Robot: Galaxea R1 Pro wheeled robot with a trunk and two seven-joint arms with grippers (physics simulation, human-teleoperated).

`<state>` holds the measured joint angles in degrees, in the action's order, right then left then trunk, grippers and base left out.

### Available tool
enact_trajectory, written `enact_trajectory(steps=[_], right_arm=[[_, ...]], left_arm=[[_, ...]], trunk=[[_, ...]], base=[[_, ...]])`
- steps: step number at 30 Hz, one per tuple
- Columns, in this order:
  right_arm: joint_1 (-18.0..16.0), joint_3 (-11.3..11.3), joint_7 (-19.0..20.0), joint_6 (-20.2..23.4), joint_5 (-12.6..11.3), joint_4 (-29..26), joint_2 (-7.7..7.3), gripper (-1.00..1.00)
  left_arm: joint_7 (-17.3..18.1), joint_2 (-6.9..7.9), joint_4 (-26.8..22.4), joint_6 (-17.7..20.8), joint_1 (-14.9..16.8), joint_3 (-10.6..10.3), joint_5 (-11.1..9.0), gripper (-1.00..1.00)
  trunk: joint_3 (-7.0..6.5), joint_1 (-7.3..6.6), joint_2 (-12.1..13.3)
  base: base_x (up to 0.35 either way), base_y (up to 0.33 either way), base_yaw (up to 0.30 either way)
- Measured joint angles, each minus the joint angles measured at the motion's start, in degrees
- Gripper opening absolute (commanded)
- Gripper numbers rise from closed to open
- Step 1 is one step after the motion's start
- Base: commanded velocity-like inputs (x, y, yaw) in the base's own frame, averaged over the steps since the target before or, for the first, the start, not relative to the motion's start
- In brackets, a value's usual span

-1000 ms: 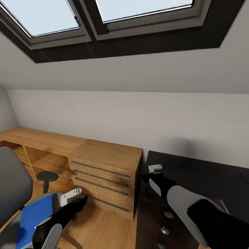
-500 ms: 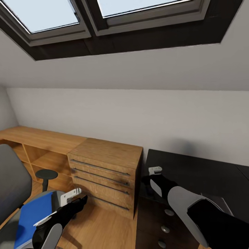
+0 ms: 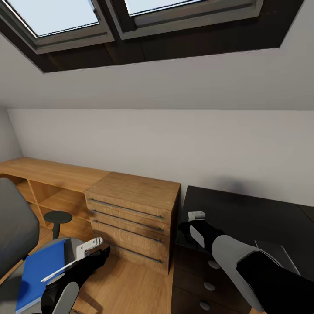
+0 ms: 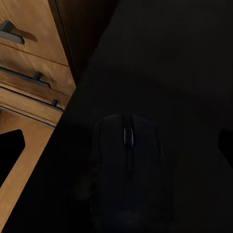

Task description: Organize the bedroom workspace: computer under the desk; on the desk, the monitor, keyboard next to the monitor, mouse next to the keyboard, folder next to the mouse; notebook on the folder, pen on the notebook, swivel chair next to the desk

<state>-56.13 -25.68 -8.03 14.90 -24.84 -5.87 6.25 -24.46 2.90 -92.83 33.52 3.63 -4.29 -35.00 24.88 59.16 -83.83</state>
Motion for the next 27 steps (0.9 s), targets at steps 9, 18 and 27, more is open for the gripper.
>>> enact_trajectory(steps=[9, 18, 27], right_arm=[[0.0, 0.1, 0.1, 0.5, -0.1, 0.1, -2.0, 1.0], [0.0, 0.1, 0.2, 0.5, -0.1, 0.1, -2.02, 1.0], [0.0, -0.1, 2.3, 0.5, -0.1, 0.0, -1.86, 1.0]], left_arm=[[0.0, -0.05, 0.0, 0.1, 0.0, 0.0, 0.0, 1.0], [0.0, -0.05, 0.0, 0.1, 0.0, 0.0, 0.0, 1.0], [0.0, -0.04, 0.0, 0.1, 0.0, 0.0, 0.0, 1.0]], trunk=[[1.62, 1.98, -3.6], [3.23, 3.96, -7.2], [3.6, 4.4, -8.0]], base=[[0.0, 0.0, 0.0], [0.0, 0.0, 0.0], [0.0, 0.0, 0.0]])
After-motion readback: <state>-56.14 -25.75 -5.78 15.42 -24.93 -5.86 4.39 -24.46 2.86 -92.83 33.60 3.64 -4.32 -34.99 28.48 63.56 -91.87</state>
